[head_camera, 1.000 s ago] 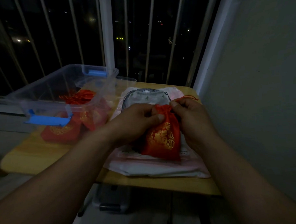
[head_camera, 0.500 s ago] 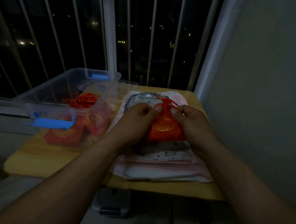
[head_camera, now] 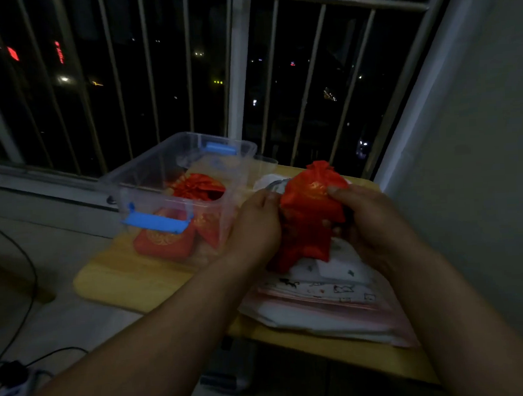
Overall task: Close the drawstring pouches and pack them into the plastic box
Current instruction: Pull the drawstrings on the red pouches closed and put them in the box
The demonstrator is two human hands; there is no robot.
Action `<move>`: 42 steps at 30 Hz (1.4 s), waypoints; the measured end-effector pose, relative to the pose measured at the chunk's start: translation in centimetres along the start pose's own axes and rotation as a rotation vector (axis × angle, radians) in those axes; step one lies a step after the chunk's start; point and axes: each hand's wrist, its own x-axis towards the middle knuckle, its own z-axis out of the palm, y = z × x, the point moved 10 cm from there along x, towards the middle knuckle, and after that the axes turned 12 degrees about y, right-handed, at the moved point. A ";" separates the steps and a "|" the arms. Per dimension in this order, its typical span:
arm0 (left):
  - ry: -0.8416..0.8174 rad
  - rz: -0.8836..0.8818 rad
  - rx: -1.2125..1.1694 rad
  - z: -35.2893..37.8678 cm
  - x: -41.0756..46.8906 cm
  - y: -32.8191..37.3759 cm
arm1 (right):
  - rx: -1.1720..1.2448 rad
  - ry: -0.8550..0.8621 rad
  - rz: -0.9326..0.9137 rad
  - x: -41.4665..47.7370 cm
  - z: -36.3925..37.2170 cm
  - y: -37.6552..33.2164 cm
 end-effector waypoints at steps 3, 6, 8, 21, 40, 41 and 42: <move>-0.006 0.105 0.144 -0.1 0.0 0.3 | -0.014 -0.040 -0.073 0.8 3.6 -3.0; -0.047 0.189 0.262 0.2 0.1 0.5 | -0.061 -0.123 -0.165 1.2 8.9 -6.0; -0.084 0.192 0.296 0.6 0.0 0.4 | -0.074 -0.176 -0.194 1.4 12.1 -7.1; -0.093 0.301 0.359 0.1 1.1 0.7 | -0.386 -0.009 -0.160 4.6 8.2 -1.1; -0.197 0.045 0.520 0.7 1.4 -1.4 | -0.564 0.008 -0.162 2.7 0.7 4.6; -0.197 0.045 0.516 0.8 1.5 -1.3 | -0.540 -0.017 -0.142 2.8 0.8 4.8; -0.200 0.045 0.513 1.0 1.4 -1.3 | -0.511 -0.036 -0.123 2.9 0.9 5.1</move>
